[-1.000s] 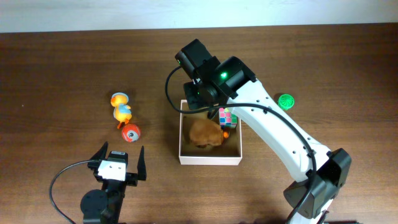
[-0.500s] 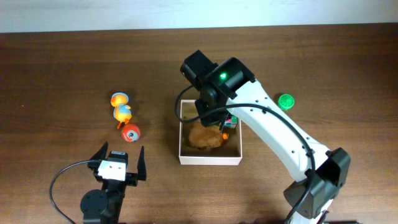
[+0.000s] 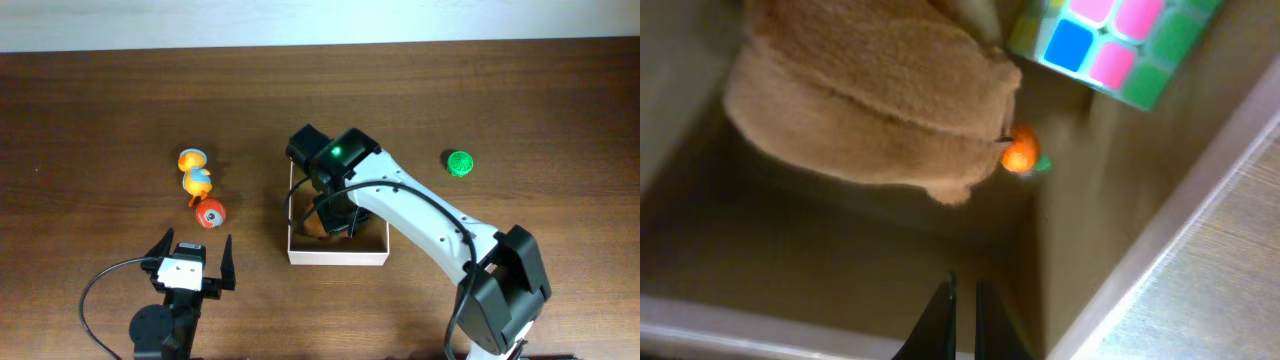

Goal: Pack container
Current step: 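Lower the plush toy into the box beside the cube and release, then raise the right gripper and move it over the green spiky ball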

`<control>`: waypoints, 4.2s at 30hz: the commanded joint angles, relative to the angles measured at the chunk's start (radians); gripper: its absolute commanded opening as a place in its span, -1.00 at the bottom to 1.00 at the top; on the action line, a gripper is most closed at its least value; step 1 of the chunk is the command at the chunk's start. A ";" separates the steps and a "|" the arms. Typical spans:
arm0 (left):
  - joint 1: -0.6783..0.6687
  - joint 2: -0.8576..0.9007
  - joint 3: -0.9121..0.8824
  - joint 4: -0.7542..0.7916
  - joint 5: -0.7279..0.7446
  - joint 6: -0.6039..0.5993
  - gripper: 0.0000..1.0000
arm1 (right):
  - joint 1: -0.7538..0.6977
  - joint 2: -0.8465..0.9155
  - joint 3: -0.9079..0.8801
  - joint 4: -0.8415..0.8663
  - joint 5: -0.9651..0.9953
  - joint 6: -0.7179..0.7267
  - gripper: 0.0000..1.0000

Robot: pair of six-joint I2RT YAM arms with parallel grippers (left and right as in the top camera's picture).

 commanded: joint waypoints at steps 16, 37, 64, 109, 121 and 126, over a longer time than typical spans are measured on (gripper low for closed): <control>0.004 -0.009 -0.008 0.003 0.007 0.016 0.99 | 0.005 0.001 -0.206 0.298 -0.009 -0.003 -0.92; 0.004 -0.009 -0.008 0.003 0.007 0.016 0.99 | 0.002 0.002 -0.209 0.481 0.073 -0.093 -0.92; 0.004 -0.009 -0.008 0.003 0.007 0.016 0.99 | -0.056 0.002 -0.209 0.609 0.142 -0.138 -0.92; 0.004 -0.009 -0.008 0.003 0.007 0.016 0.99 | -0.679 -0.026 0.180 0.032 0.054 -0.021 0.61; 0.004 -0.009 -0.008 0.003 0.007 0.016 0.99 | -0.709 -0.021 -0.148 0.385 0.059 -0.032 0.63; 0.004 -0.009 -0.008 0.003 0.007 0.016 0.98 | -0.726 -0.021 -0.217 0.491 0.059 -0.040 0.61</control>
